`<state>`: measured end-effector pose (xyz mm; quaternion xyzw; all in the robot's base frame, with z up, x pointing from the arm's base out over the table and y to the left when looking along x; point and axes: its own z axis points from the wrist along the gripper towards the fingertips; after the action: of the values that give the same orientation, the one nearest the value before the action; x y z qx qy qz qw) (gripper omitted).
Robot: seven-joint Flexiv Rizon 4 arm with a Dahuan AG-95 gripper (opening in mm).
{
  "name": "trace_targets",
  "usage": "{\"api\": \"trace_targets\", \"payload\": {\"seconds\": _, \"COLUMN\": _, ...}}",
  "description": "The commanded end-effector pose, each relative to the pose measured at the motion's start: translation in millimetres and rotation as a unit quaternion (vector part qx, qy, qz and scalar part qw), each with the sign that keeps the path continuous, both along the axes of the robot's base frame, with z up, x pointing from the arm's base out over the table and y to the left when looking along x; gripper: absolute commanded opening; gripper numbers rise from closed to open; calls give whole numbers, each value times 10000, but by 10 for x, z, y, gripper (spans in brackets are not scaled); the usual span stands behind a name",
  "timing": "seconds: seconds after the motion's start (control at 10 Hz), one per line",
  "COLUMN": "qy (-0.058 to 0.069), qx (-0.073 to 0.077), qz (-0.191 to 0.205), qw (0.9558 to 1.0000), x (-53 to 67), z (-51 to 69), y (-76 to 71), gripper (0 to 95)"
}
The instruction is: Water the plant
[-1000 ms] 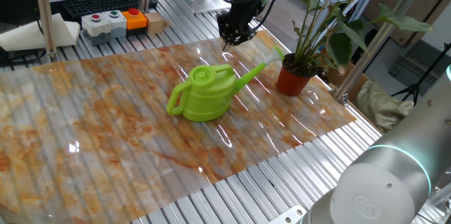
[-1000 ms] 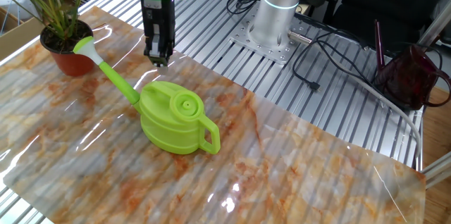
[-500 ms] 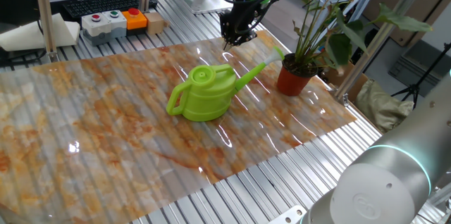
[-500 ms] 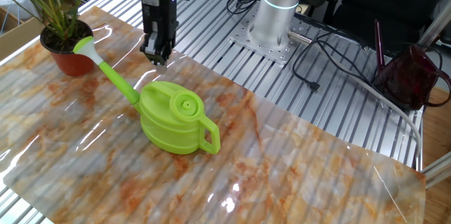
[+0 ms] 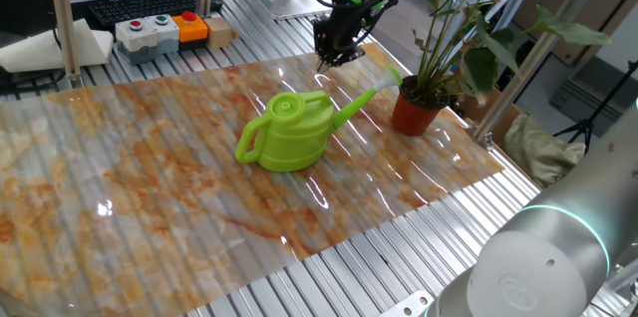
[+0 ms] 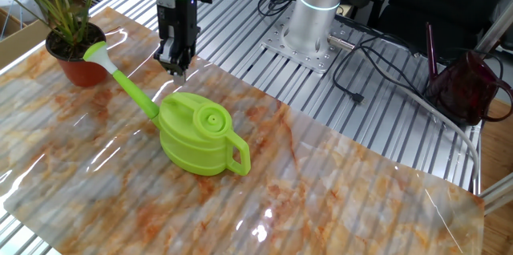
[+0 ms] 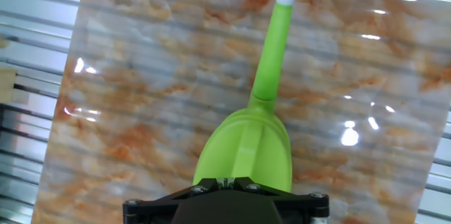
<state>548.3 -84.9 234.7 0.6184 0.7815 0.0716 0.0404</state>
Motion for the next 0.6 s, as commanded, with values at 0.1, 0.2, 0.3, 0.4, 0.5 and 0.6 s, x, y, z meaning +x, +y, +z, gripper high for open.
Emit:
{"api": "trace_targets", "payload": {"seconds": 0.1, "qy": -1, "qx": 30, "qz": -80, "qw": 10000, "x": 21, "z": -11, "y": 4, "gripper": 0}}
{"api": "trace_targets", "payload": {"seconds": 0.2, "qy": -12, "qx": 41, "qz": -127, "qw": 9999, "x": 22, "z": -12, "y": 4, "gripper": 190}}
{"api": "trace_targets", "payload": {"seconds": 0.3, "qy": -41, "qx": 37, "qz": -133, "qw": 9999, "x": 22, "z": -12, "y": 4, "gripper": 190}}
{"api": "trace_targets", "payload": {"seconds": 0.4, "qy": -65, "qx": 54, "qz": -186, "qw": 9998, "x": 23, "z": -12, "y": 3, "gripper": 190}}
{"api": "trace_targets", "payload": {"seconds": 0.5, "qy": -90, "qx": 54, "qz": -186, "qw": 9998, "x": 25, "z": -15, "y": 4, "gripper": 190}}
{"api": "trace_targets", "payload": {"seconds": 0.6, "qy": -107, "qx": 58, "qz": -189, "qw": 9997, "x": 32, "z": -22, "y": 5, "gripper": 190}}
